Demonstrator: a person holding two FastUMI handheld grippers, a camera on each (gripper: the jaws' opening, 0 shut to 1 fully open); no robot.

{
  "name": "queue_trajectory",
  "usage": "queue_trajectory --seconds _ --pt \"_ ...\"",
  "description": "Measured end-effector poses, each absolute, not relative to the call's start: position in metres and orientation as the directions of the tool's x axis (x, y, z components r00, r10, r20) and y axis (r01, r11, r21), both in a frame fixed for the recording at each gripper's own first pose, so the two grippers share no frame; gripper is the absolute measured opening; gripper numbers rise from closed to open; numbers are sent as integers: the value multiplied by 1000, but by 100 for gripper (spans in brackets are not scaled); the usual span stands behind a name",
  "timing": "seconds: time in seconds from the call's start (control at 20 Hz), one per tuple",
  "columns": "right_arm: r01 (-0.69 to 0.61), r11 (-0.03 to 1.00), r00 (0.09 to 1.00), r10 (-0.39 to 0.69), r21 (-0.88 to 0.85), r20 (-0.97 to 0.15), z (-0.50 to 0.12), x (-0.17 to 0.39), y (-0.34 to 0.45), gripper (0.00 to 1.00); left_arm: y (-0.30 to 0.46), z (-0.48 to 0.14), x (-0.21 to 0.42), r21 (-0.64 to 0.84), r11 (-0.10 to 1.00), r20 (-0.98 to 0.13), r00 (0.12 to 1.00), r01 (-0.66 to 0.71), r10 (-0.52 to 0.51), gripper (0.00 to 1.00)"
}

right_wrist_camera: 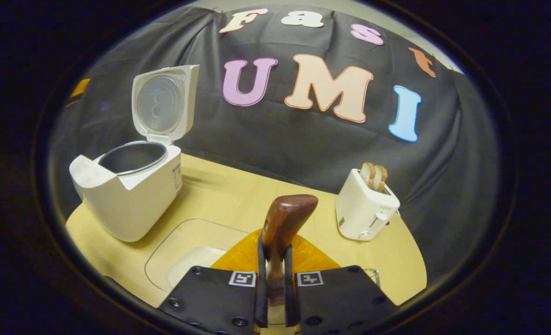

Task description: Close the left gripper, press the button to open the rice cooker; take a wooden spoon from the chopstick holder with the right hand, scoop a spoonful of rice and pour it into the rice cooker, then put the wooden spoon back into the chopstick holder.

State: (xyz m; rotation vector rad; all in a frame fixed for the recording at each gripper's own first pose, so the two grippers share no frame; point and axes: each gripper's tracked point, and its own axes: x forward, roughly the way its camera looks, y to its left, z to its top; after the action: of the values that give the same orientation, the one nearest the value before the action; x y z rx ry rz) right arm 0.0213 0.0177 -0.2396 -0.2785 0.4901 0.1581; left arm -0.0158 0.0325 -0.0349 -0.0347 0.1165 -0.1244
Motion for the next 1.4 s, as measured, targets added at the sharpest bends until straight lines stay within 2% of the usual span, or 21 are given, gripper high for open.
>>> queue_trajectory --seconds 0.15,0.45,0.8,1.0,1.05,1.15,1.35,1.4 --pt "-190 963 869 73 -193 -489 -247 19 21 18 36 -36 -17 -41 991 -116 985 124 -128 94" --pt "-122 992 842 91 -23 -532 -253 8 29 17 40 -36 -17 -50 990 -114 984 132 -137 94" --pt "4 966 803 152 260 -577 -263 6 35 17 43 -37 -20 -54 988 -113 983 142 -147 94" --pt "146 885 772 178 442 -610 -272 7 19 17 47 -35 -22 -55 989 -107 984 135 -141 94" --pt "182 858 764 185 481 -618 -275 7 14 19 47 -33 -22 -55 989 -105 985 134 -139 94" --pt "244 795 753 205 555 -625 -278 8 7 18 47 -31 -23 -51 990 -101 985 133 -137 94" --pt "302 666 764 258 682 -591 -269 13 -2 19 45 -29 -24 -48 990 -97 986 133 -137 94" --pt "312 644 770 258 698 -583 -266 17 -6 17 44 -30 -23 -50 990 -96 986 134 -138 94"
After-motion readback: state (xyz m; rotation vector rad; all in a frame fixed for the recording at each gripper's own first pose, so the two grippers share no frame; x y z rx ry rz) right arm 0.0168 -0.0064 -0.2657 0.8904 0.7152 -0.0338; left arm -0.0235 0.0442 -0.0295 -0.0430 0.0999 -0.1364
